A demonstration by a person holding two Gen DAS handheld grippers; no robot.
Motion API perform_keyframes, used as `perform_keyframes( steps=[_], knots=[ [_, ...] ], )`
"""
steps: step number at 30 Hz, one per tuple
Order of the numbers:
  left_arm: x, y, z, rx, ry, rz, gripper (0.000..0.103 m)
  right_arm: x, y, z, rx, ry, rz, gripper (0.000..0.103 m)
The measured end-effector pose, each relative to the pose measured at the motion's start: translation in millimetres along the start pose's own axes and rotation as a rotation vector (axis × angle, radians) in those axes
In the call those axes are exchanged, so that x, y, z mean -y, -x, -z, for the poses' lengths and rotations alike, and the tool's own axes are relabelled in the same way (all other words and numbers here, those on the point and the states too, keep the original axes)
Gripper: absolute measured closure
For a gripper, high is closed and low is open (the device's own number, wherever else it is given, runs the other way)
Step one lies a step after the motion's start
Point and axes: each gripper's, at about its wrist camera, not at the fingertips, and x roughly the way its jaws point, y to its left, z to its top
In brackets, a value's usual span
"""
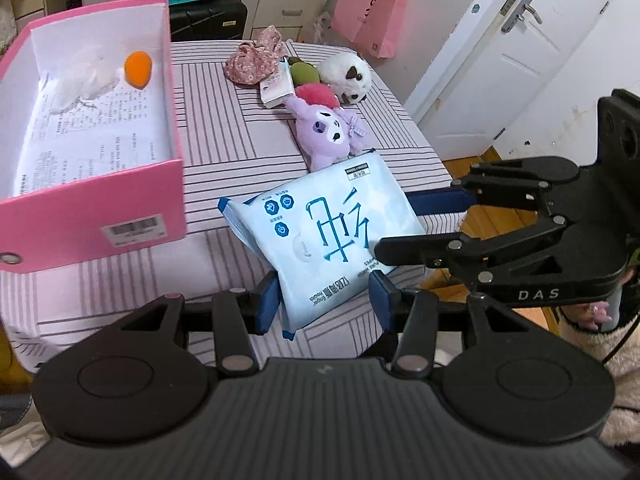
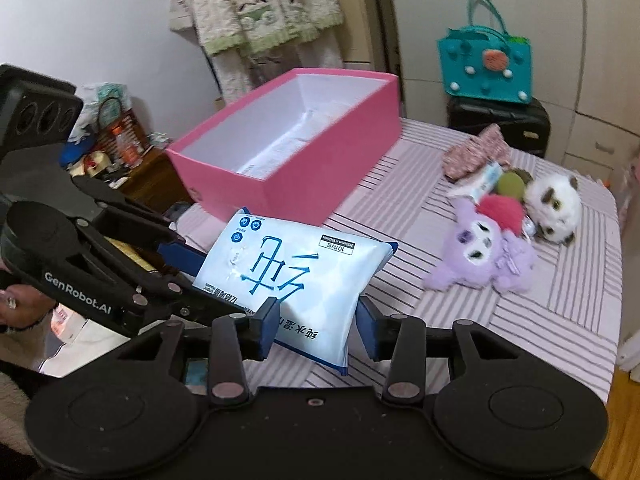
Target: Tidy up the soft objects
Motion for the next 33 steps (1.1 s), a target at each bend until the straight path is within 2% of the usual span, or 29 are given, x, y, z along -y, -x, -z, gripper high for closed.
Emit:
perform_keyframes(
  steps=[5, 12, 23, 27, 29, 33],
  knots=[
    [-7.1, 25.7, 1.7, 0.021, -0.011, -0.023, 0.056, -25.4, 5.5, -16.6, 0.030, 0.073, -0.001, 0.053],
    [-27.4, 55.5, -7.3, 0.120, -0.003, -0.059, 0.056, -45.2, 0.2, -48.0, 0.099, 0.146, 0.000, 0.051],
    [-76.8, 75.9, -50.8, 0.231, 0.037, -0.092, 0.056, -49.4, -26.1, -115.5, 0.224, 0.206, -0.004, 0.051],
    [-105.5, 72.3, -68.1, 0.249, 0.093, -0.074, 0.056, -34.3, -46.6, -141.7, 0.236, 0.178, -0.026, 0.062],
    [-122.7, 67.1, -75.9, 0.250, 0.134, -0.062, 0.056, -23.8, -59.8, -153.5, 0.217, 0.147, -0.037, 0.072],
    [-156.8, 53.6, -89.8, 0.251, 0.209, -0.063, 0.056, -3.2, -94.6, -173.5, 0.150, 0.056, -0.064, 0.078]
  ],
)
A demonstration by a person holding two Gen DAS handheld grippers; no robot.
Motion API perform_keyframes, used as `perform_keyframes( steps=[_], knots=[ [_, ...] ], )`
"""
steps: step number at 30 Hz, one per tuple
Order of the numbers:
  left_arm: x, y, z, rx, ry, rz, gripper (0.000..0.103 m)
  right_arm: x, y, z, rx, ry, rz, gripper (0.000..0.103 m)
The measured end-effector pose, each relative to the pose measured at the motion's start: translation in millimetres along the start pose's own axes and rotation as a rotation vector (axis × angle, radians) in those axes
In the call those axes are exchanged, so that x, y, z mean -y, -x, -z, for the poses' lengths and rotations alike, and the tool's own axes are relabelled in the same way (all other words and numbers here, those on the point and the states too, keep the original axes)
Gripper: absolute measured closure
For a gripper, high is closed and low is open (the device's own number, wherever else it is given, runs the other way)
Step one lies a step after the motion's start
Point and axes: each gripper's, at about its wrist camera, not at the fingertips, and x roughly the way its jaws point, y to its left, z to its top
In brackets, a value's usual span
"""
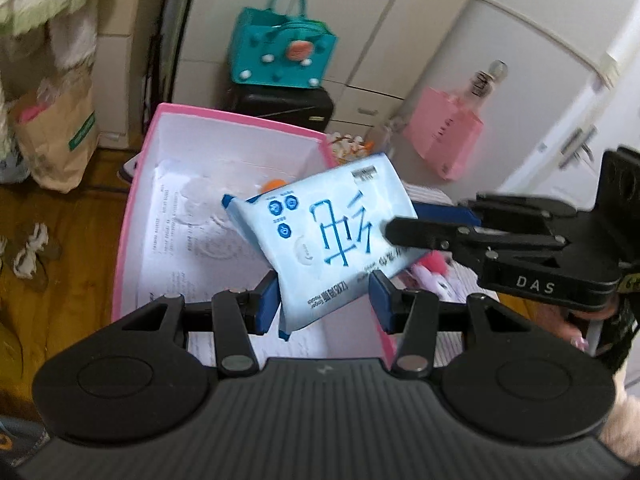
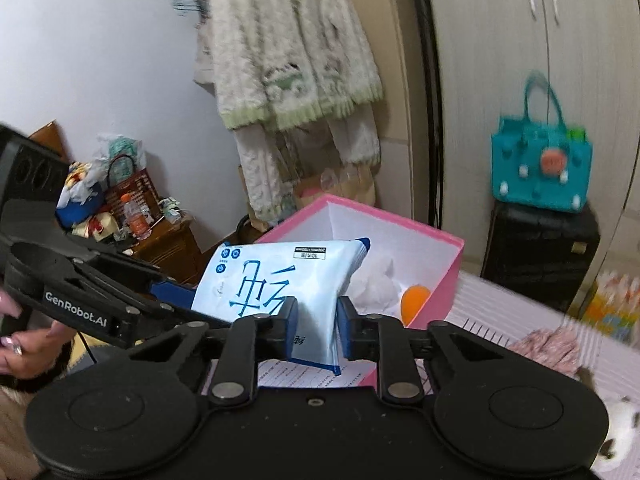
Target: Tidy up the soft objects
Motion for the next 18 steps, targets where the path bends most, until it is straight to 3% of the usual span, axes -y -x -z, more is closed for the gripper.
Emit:
perform_keyframes(
  steps=[9, 18],
  knots=[
    [-35.9, -58.0, -25.1, -0.056, 0.027, -0.113, 0.056, 9.5, -65.0, -5.3, -0.111, -0.050, 0.055, 0.079],
    [-43.7, -93.7, -37.1, -0.142, 0.024, -0.141, 0.056, 17.5, -89.8, -5.5, -0.180, -0.077, 0.121, 0.077]
  ],
)
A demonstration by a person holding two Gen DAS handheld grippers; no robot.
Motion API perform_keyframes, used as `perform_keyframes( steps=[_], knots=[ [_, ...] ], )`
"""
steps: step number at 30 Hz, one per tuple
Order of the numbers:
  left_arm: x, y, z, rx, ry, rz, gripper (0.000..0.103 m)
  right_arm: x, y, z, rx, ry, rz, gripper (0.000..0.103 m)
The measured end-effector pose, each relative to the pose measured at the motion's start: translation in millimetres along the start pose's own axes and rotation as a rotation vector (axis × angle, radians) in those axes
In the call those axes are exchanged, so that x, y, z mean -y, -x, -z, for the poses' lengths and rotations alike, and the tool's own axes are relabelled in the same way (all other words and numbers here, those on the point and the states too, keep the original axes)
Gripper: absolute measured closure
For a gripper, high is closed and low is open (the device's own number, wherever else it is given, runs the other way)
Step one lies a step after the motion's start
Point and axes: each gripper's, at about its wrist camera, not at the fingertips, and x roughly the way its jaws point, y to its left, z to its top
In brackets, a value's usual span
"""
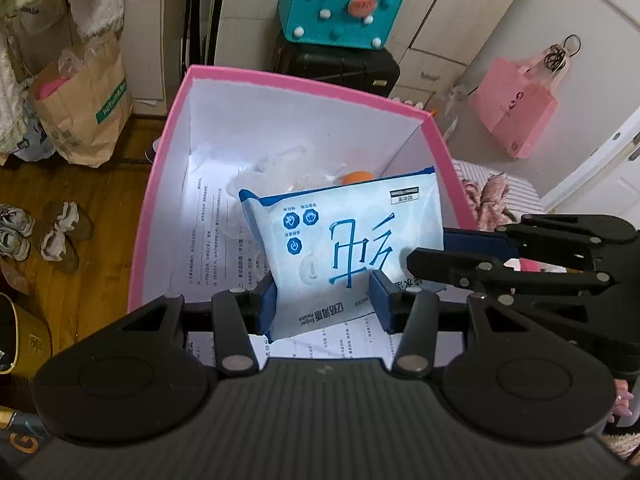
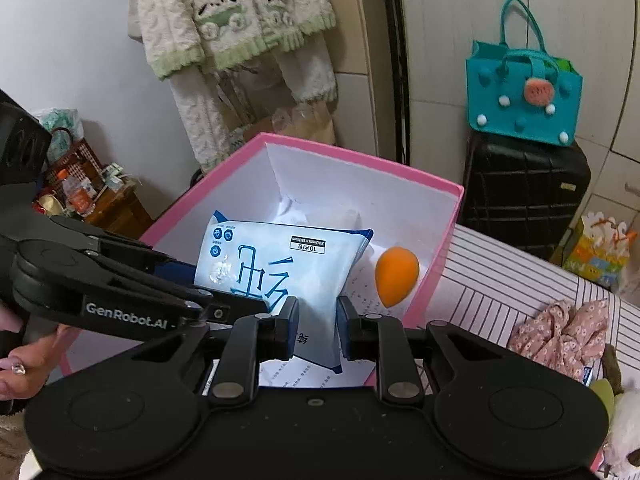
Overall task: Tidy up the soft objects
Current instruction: 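Lower the wet-wipes pack into the pink box and open the left tool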
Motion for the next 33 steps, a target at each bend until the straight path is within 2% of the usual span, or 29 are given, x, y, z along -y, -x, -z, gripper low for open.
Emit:
perform_keyframes(
  steps=[11, 14, 17, 21, 27, 33],
  knots=[
    [-4.9, -20.2, -5.3, -0.065, 0.030, 0.010, 0.054, -0.2, -10.4, -3.6, -0.021, -0.016, 0.048, 0.074],
    [-5.7, -24.4, -5.6, -0.055, 0.032, -0.029, 0.053, 0.1, -9.8, -3.9, -0.011, -0.012, 0.061, 0.075],
    [-4.3, -20.1, -3.4, -0.031, 0.020, -0.049, 0.050, -0.8, -1.7, -2.9, 0.036, 0.004, 0.099, 0.074],
    [-0.2, -6.1, 0.9, -0.009, 0.001, -0.045, 0.045, 2.7, 10.4, 1.8, 0.043, -0.004, 0.066, 0.074],
    [9.9, 16.9, 4.6, 0.013, -0.052, -0.069, 0.045, 2.0, 29.0, 7.9, 0.042, -0.003, -0.016, 0.074],
    [18.8, 49.7, 12.4, 0.039, -0.094, -0.088, 0.043, -7.3, 55.7, 15.8, 0.069, 0.036, -0.035, 0.074]
  ],
)
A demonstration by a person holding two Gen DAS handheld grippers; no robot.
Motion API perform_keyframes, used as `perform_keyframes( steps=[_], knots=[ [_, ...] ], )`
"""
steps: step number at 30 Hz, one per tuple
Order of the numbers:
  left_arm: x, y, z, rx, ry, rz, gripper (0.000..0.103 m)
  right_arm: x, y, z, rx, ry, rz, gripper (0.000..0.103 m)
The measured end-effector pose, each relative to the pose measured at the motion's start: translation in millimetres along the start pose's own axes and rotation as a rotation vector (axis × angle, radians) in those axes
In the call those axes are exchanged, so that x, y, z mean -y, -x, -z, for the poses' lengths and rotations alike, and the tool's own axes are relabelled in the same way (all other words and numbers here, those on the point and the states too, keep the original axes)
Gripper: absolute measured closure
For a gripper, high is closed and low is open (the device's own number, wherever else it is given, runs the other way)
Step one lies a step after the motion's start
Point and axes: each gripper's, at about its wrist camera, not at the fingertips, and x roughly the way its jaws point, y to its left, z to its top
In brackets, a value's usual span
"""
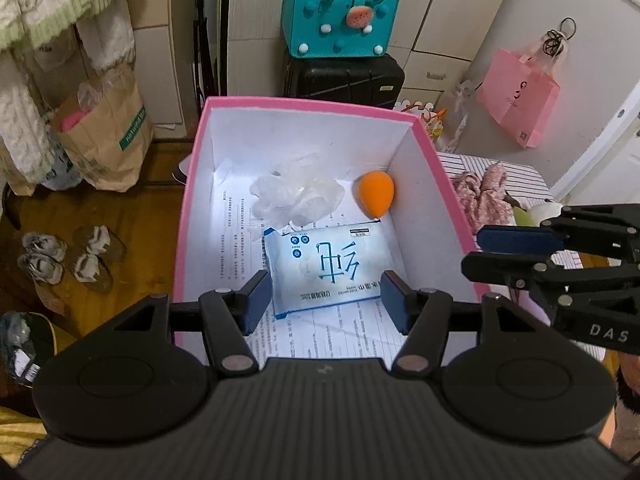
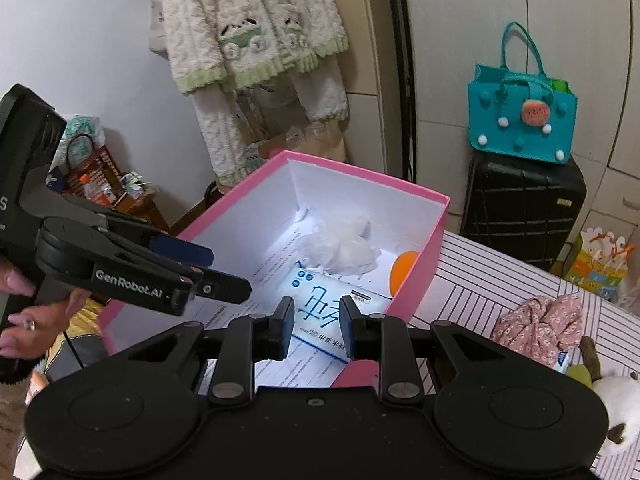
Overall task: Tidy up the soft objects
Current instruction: 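Lower the wet-wipes pack into the pink box and open the left tool, then withdraw the left tool from the box toward the purple plush toy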
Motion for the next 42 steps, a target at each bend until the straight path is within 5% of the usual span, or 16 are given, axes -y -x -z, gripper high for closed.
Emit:
perform_keyframes(
  steps=[27, 42],
  knots=[
    [66.6, 121.4, 72.0, 0.039, -0.235, -0.025, 0.028, -30.2, 124.2, 46.0, 0.072, 0.092, -0.164, 0.066],
    [108.1, 115.7, 119.5, -0.007, -0.344, -0.002, 0.028, -22.9, 163.4, 105.3, 0.081, 0.111, -0.134, 0.060]
  ],
)
